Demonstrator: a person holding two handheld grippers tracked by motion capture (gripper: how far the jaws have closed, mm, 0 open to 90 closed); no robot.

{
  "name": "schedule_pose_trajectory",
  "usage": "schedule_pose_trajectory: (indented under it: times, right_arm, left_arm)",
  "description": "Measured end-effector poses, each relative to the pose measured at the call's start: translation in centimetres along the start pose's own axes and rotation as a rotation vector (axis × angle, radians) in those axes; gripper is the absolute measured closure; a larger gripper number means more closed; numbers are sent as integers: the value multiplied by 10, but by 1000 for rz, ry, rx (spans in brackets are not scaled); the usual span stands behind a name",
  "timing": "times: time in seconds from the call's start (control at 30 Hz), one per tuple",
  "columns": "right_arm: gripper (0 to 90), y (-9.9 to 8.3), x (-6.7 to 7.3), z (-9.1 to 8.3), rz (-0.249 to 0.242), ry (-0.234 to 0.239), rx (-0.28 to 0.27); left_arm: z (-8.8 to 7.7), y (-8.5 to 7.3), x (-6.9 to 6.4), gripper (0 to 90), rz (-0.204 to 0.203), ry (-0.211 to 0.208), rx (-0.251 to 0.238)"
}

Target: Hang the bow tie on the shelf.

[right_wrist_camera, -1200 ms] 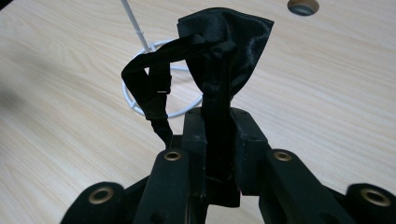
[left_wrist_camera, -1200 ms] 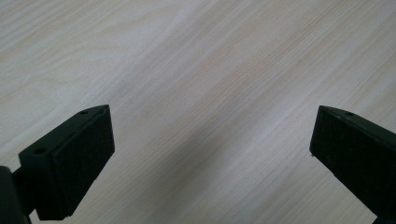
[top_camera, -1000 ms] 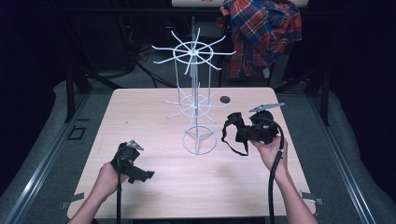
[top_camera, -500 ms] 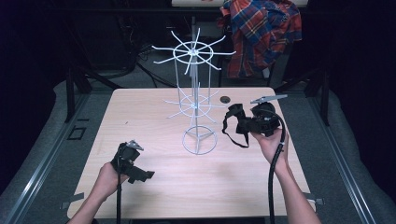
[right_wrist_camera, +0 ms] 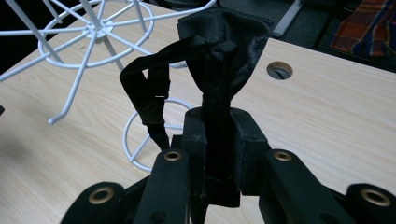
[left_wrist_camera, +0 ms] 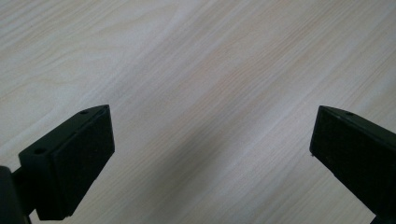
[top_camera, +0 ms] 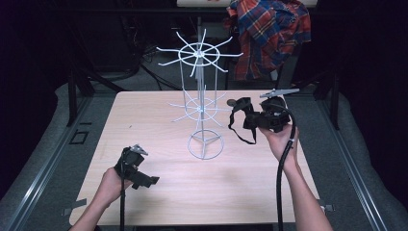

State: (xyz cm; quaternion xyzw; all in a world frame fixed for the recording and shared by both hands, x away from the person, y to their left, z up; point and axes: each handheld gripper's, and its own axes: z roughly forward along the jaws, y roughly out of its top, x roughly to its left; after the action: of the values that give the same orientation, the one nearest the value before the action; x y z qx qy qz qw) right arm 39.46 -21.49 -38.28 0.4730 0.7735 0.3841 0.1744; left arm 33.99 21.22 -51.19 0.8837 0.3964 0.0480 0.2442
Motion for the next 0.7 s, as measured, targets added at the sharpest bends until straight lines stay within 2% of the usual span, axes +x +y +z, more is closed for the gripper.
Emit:
schedule_pose_trajectory:
  times: [0.17,0.23,0.47,0.7]
  right_arm:
    - [775,6,-3,9,12,4,-9]
    - [775,8,-6,16,31,13,-9]
    - [775,7,-9,36,69,21,15]
    - [774,6,-7,45,72,30,54]
  left_arm:
    - [0,0,0,1,1,1,1]
    - [0,0,0,1,2,1,1]
    - [0,-1,1,0,-3,1,-3]
    - [0,-1,1,0,-2,-1,-2]
